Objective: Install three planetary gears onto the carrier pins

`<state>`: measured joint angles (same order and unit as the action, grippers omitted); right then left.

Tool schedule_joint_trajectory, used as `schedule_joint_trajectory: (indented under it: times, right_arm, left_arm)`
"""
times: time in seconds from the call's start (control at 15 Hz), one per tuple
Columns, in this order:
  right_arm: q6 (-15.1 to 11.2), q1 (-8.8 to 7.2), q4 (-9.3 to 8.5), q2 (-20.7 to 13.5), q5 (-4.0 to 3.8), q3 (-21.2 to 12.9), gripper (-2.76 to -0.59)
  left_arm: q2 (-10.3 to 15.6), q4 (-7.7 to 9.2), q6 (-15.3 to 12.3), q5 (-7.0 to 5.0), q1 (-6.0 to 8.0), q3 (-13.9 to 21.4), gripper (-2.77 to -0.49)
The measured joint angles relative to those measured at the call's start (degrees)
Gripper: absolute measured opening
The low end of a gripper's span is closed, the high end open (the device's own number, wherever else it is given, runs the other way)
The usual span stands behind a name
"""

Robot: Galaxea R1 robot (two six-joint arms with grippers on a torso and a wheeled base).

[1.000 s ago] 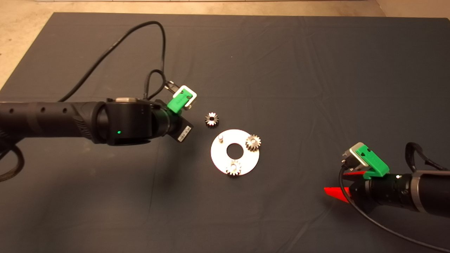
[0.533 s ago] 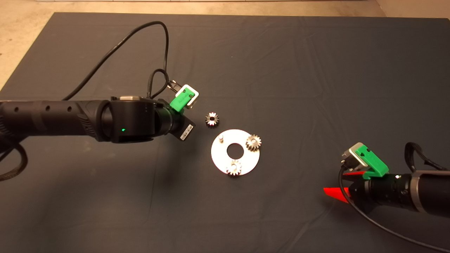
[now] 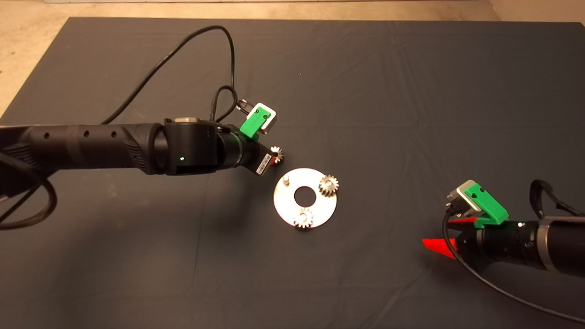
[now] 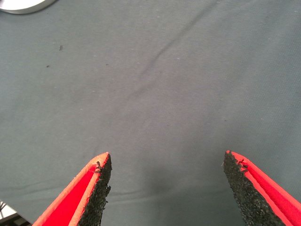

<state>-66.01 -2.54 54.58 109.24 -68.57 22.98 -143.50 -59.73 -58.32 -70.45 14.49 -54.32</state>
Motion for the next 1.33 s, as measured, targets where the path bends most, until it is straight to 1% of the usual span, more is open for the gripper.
schedule_joint_trajectory:
  times: [0.2,0.4,0.6,0.67,0.8,0.87,0.93,1.07,1.13,1.33]
  right_arm:
    - [0.02,0.00,-0.04,0.02,0.07,-0.01,-1.60]
    - [0.01,0.00,-0.06,0.02,0.02,-0.02,-1.60]
    - [0.02,0.00,-0.06,0.16,0.05,-0.02,-1.60]
    - [0.02,0.00,-0.06,0.15,0.02,-0.02,-1.60]
    - [0.02,0.00,-0.06,0.16,0.00,-0.02,-1.60]
    - [0.02,0.00,-0.06,0.18,0.05,-0.02,-1.60]
    - [0.01,0.00,-0.09,0.21,0.00,-0.01,-1.60]
    - [0.02,0.00,-0.12,0.16,0.02,-0.02,-1.60]
    - [0.02,0.00,-0.15,0.13,0.04,-0.02,-1.60]
    - [0.02,0.00,-0.33,0.11,0.00,-0.02,-1.60]
  left_arm:
    - [-0.63,0.01,-2.36,-0.02,-0.01,-0.02,-1.48]
    - [-0.85,0.01,-3.35,0.12,0.00,-0.02,-1.48]
    - [-0.85,-0.02,-3.37,0.20,-0.02,-0.06,-1.48]
    - [-1.16,-0.27,-3.36,0.17,-0.04,-0.15,-1.48]
    - [-2.32,-1.56,-3.41,0.17,-0.09,-0.77,-1.48]
    - [-2.89,-2.00,-3.41,0.35,-0.58,-0.88,-1.48]
    - [-3.23,-2.02,-3.41,0.41,-1.25,-1.02,-1.48]
    - [-3.64,-3.54,-3.45,0.37,-1.74,-1.72,-1.48]
    - [-3.66,-3.91,-3.45,0.35,-1.82,-1.84,-1.48]
    - [-3.77,-4.35,-3.45,0.39,-2.43,-1.85,-1.48]
